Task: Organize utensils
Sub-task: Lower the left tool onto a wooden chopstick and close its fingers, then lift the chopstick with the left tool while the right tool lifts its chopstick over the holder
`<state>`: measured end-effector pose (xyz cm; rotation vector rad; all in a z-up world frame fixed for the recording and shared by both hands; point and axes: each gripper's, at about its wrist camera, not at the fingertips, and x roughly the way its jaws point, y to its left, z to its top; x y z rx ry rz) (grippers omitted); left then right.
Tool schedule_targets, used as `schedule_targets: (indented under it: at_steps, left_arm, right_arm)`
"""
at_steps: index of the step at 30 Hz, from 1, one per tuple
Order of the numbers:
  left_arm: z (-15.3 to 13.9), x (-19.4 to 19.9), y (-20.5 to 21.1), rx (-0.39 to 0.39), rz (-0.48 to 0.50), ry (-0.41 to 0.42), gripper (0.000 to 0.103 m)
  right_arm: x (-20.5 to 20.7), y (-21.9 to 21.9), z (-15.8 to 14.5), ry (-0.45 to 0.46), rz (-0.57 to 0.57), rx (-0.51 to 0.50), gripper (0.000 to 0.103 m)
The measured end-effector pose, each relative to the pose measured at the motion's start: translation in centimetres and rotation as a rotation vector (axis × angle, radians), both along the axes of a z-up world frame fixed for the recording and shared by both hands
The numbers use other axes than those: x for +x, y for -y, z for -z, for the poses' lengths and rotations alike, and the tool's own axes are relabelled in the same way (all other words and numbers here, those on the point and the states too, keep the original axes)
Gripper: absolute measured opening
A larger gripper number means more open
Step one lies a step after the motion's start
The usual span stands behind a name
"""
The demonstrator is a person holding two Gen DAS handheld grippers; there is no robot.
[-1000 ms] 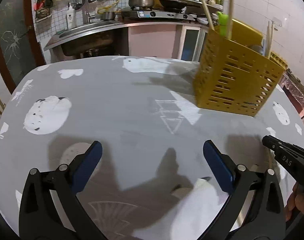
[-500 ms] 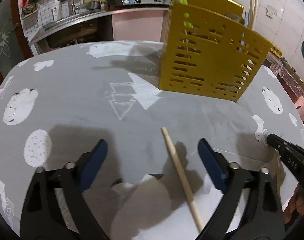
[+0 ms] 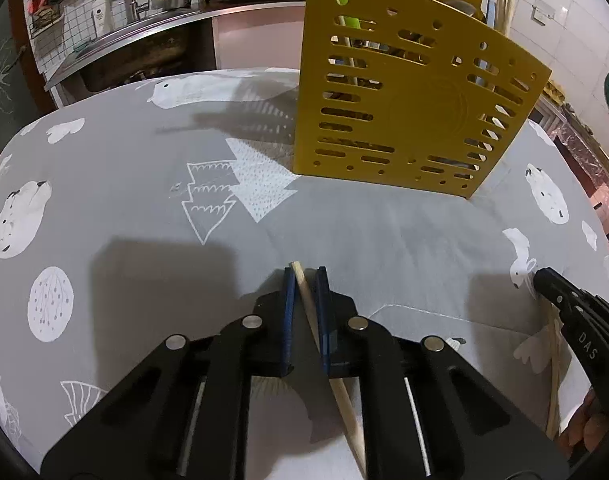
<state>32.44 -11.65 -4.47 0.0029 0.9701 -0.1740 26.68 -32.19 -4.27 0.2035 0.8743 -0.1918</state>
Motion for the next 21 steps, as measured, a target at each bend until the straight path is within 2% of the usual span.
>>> schedule_targets:
  at_steps: [10,21]
  left_arm:
    - [-1.6,-0.6,-0.1,-0.008,0.025,0.053,0.008]
    - [-7.2,-3.3,-0.7,0.003,0.058,0.233,0.007]
  right_arm:
    - [-0.4,-0.5,-2.2,0.055,-0.009,0.001,0.005]
    - [-1.6,-1.4,-5.9,0.161,-0.030,-0.016,0.005]
